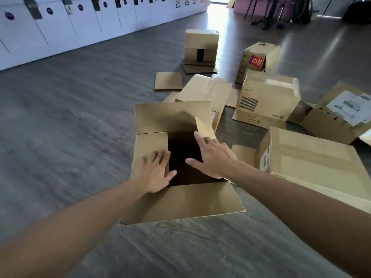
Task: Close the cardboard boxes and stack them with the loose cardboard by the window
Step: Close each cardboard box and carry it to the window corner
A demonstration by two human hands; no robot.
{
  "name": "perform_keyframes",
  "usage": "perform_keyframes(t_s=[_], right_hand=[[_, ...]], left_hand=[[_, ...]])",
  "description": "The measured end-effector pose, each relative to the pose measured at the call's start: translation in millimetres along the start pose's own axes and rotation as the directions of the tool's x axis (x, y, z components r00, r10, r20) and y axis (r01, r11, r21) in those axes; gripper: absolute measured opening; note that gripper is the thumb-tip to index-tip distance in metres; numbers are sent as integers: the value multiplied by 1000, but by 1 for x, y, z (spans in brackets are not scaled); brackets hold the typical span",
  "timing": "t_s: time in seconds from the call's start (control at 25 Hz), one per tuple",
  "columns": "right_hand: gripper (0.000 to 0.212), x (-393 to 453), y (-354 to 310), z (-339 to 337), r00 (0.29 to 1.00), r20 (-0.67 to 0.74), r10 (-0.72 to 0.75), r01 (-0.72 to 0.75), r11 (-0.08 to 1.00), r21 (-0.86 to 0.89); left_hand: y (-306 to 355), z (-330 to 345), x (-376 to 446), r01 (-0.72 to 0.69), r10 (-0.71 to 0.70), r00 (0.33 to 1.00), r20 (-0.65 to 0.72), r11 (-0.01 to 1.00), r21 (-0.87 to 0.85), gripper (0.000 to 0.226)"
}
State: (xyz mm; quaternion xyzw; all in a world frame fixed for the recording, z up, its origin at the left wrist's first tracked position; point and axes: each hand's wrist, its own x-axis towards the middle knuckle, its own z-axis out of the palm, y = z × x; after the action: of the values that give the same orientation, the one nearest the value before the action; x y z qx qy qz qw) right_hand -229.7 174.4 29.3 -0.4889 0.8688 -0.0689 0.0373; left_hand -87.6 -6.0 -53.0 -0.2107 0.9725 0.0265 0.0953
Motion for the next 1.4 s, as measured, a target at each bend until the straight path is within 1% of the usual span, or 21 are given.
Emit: perform_keyframes(t_s=[0.08, 0.12, 0.16, 0.2, 0.32, 0.44, 0.6, 0.72, 0.84, 0.96, 1.0, 1.08, 1.16, 1.2, 1.28, 1.36, 1.4], right_hand=[[98, -9, -1, 25, 985, 167, -42, 38, 999, 26], [101, -14, 3, 38, 965, 256, -60, 58, 998, 17], [104, -18, 8, 49, 942, 327, -73, 79, 997, -4], [106, -21, 13, 57, 926, 368, -80, 97, 995, -27], [109, -23, 18, 63, 925, 372, -80, 102, 994, -39], [121, -23, 10, 52, 912, 397, -102, 101, 995, 23], [141, -38, -7, 32, 828, 531, -184, 143, 983, 118], [146, -50, -13, 19, 782, 585, -217, 202, 975, 91], [142, -52, -12, 7, 801, 560, -211, 213, 975, 63], [136, -43, -8, -11, 840, 502, -207, 160, 978, 135], [135, -38, -5, -18, 853, 482, -200, 137, 977, 164], [133, -25, 0, -32, 887, 428, -172, 103, 978, 181], [132, -10, 6, -40, 929, 351, -118, 71, 987, 145], [132, -3, 9, -42, 946, 313, -83, 45, 991, 125], [135, 10, 15, -41, 968, 250, -13, -15, 994, 107], [134, 21, 20, -34, 981, 188, 41, -62, 993, 102], [131, 26, 23, -28, 987, 146, 62, -74, 994, 78]], left_hand=[[-2, -1, -3, -5, 4, 1000, 28, 1000, 21, 79], [-3, -2, -4, -14, 12, 998, 63, 999, 33, 79], [-4, -3, -5, -28, 23, 995, 99, 999, 40, 79], [-5, -3, -6, -40, 35, 992, 121, 998, 44, 80], [-4, -4, -7, -40, 35, 991, 129, 999, 37, 81], [-3, -7, -7, -28, 24, 990, 137, 999, 30, 79], [-2, -13, -10, -24, 20, 994, 111, 999, 34, 73], [-2, -24, -12, -23, 19, 996, 92, 999, 49, 73], [-5, -41, -12, -30, 23, 997, 71, 995, 98, 71], [-7, -61, -10, -53, 51, 999, 20, 988, 142, 70], [-8, -69, -8, -40, 37, 999, 24, 991, 130, 72], [-9, -88, -4, 40, -47, 995, 85, 995, 89, 82], [-11, -107, 1, 123, -126, 982, 138, 992, 30, 92], [-11, -115, 3, 138, -136, 982, 134, 990, -1, 96], [-11, -126, 4, 114, -112, 991, 69, 993, -30, 104], [-9, -128, 4, 84, -84, 996, -25, 996, -1, 113], [-8, -123, 4, 78, -76, 995, -59, 997, 27, 113]])
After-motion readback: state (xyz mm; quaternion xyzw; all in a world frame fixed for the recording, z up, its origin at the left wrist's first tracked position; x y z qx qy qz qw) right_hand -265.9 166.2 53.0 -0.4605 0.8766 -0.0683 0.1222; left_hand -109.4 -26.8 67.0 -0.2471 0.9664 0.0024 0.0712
